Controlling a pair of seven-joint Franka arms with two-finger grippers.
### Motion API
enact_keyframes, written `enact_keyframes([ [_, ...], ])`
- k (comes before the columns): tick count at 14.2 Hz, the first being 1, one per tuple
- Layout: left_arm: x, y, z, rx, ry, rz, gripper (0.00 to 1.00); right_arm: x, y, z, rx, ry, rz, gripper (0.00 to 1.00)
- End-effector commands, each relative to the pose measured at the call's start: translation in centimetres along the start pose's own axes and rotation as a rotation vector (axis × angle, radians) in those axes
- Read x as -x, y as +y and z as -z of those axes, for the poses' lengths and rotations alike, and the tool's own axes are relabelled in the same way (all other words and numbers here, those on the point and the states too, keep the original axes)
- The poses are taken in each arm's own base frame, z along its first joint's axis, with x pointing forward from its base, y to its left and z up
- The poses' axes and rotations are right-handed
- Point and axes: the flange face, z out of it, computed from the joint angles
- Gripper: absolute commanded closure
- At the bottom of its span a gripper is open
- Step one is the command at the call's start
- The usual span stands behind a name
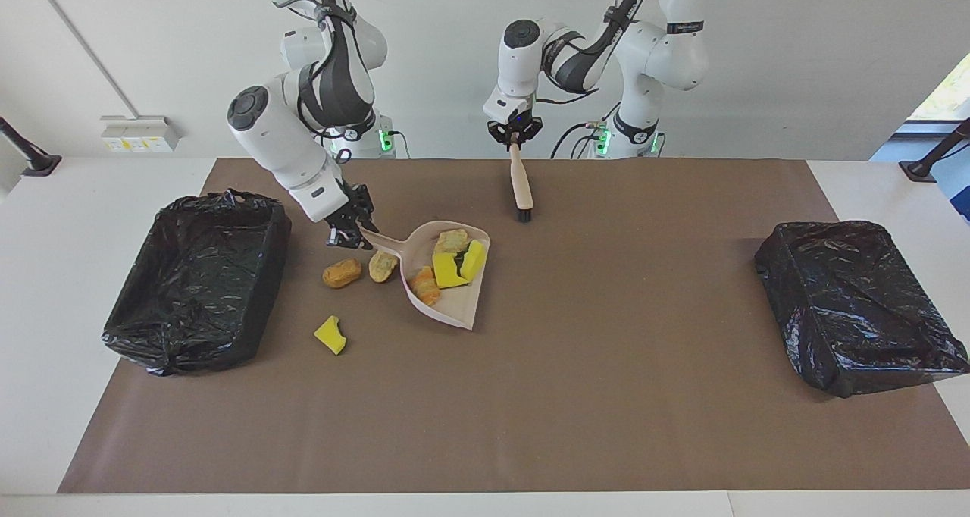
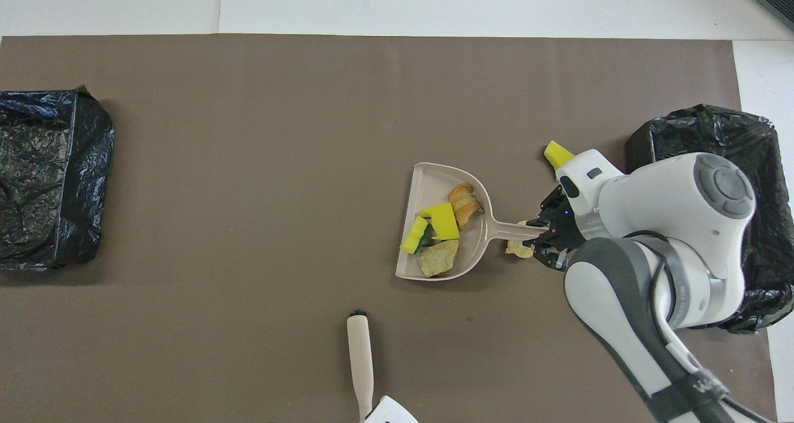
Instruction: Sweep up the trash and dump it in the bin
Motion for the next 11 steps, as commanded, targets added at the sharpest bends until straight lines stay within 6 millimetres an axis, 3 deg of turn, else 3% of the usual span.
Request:
enact_keyframes([
  [1, 0.1, 0.0, 0.0, -0.006, -0.021, -0.001, 0.0, 1.0, 0.8, 2.8, 0.034, 0.048, 0.024, 1.0],
  [2, -0.6, -0.2, 0.6, -0.022, -0.039, 0.0, 0.0, 1.8, 1.0, 4.1, 0.039, 0.066, 0.017, 1.0],
  [5, -6.0, -1.8, 5.0, -0.044, -0.101, -0.031, 0.0, 3.3, 1.0, 7.8, 0.04, 0.115, -0.002, 1.0],
  [8, -13.2, -5.8, 11.1, 0.015, -0.073, -0.041, 0.0, 4.3, 1.3, 9.3, 0.026, 0.157, -0.003, 1.0],
  [11, -18.7, -10.9, 18.2, 0.029, -0.037, -0.109, 0.0, 5.4, 1.3, 10.4, 0.036, 0.178, -0.007, 1.0],
])
